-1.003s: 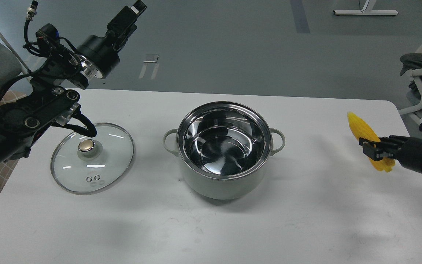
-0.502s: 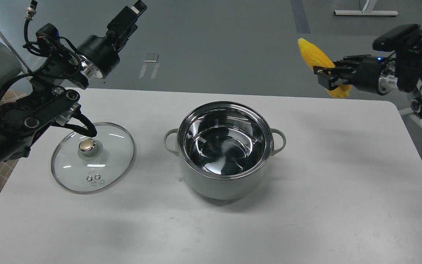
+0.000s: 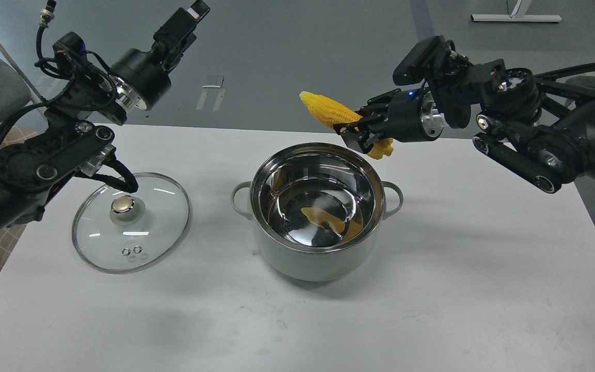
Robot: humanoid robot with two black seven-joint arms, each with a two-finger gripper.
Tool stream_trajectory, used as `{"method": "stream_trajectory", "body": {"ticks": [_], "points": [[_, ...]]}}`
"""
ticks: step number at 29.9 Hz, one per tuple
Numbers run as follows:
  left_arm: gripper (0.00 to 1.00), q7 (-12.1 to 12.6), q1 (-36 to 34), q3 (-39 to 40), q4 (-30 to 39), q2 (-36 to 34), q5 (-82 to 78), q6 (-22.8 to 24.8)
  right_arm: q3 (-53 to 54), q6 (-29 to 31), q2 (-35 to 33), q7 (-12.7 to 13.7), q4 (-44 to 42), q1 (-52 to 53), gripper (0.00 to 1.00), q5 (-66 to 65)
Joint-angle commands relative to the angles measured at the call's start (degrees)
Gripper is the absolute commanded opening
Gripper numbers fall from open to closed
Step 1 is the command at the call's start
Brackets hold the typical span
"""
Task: Open pot and put corn in
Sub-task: 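Lift the corn cob and carry it over the open pot, then lower the corn cob into the pot with the right gripper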
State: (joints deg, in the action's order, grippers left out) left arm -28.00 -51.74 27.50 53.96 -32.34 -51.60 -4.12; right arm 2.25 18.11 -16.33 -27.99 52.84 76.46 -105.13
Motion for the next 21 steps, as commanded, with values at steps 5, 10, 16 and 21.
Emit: {"method": "stream_trajectory", "body": {"ticks": [5, 10, 16, 21], "points": [[0.97, 0.0, 0.0, -0.1, 0.0, 0.0, -0.1, 0.1, -2.6, 2.1, 2.7, 0.0, 1.1, 0.4, 0.00, 0.4], [0.97, 0.0, 0.0, -0.1, 0.0, -0.1, -0.1, 0.1, -4.2, 2.1, 6.0, 0.0, -0.5, 0.4, 0.00, 1.3], [0.97, 0.0, 0.0, 0.0, 0.0, -0.2, 0.0, 0.0, -5.5, 3.0, 6.5, 0.0, -0.4, 0.4, 0.02, 1.3], [0.97, 0.0, -0.2, 0.0, 0.0, -0.1, 0.0, 0.1, -7.0, 3.9, 6.3, 0.0, -0.6, 0.4, 0.02, 1.2]]}}
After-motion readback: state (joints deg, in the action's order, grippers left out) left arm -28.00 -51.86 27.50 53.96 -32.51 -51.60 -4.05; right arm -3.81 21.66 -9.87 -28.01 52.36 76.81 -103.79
